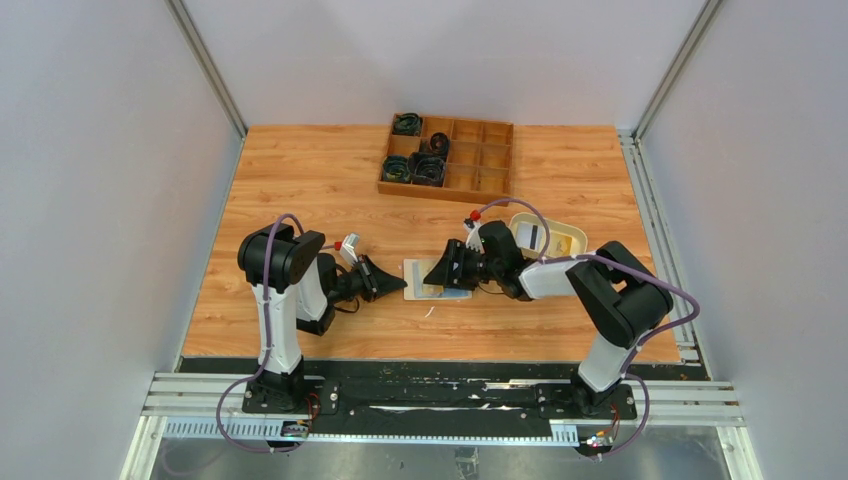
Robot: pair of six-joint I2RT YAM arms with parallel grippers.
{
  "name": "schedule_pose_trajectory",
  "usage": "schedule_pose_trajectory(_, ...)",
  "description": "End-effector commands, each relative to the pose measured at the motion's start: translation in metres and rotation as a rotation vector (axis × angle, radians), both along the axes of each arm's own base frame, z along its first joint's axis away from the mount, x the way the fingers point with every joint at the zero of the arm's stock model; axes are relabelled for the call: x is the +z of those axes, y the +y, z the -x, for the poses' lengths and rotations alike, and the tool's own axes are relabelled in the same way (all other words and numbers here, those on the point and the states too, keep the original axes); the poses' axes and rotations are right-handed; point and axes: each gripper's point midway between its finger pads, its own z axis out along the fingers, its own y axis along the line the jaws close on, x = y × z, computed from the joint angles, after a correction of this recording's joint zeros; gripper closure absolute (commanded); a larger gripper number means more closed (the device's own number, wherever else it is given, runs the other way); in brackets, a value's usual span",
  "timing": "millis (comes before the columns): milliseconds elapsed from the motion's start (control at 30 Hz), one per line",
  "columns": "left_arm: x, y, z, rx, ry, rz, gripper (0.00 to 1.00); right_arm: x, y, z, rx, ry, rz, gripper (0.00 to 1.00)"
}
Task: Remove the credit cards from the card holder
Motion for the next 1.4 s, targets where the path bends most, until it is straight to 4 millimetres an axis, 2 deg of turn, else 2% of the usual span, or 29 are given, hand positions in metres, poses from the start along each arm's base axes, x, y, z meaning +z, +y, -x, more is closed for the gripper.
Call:
schedule_pose_trajectory(0,-0.031,0.012,0.018,0.008,0.022,-0.089,1.00,-0.004,-0.005,0.005,-0.017,0.040,-0.020,0.39)
schedule_pose_trajectory(333,-0.033,0.012,0.019,0.007,0.025,-0.093,1.00,-0.002,-0.020,0.002,-0.051,0.028,-0.037,0.67)
schedule_pose_trajectory(567,-0.035,0.012,0.021,0.006,0.031,-0.097,1.00,0.004,-0.019,-0.005,-0.046,0.011,-0.064,0.84)
schedule_pose_trajectory(633,-0.036,0.013,0.021,0.005,0.032,-0.097,1.00,0.004,-0.017,-0.006,-0.041,0.014,-0.068,0.84)
schedule_pose_trajectory(800,-0.036,0.013,0.022,0.002,0.034,-0.098,1.00,-0.008,-0.021,-0.005,-0.051,0.045,-0.026,0.69)
schedule_pose_trajectory(900,-0.037,0.013,0.022,0.001,0.035,-0.099,1.00,-0.014,-0.024,-0.003,-0.058,0.058,-0.005,0.64)
schedule_pose_trajectory(1067,-0.037,0.012,0.021,0.000,0.032,-0.098,1.00,-0.017,-0.023,-0.004,-0.060,0.070,-0.007,0.62)
schedule_pose_trajectory(1367,-0.039,0.013,0.023,-0.001,0.041,-0.102,1.00,-0.015,-0.008,-0.004,-0.024,0.102,-0.064,0.63)
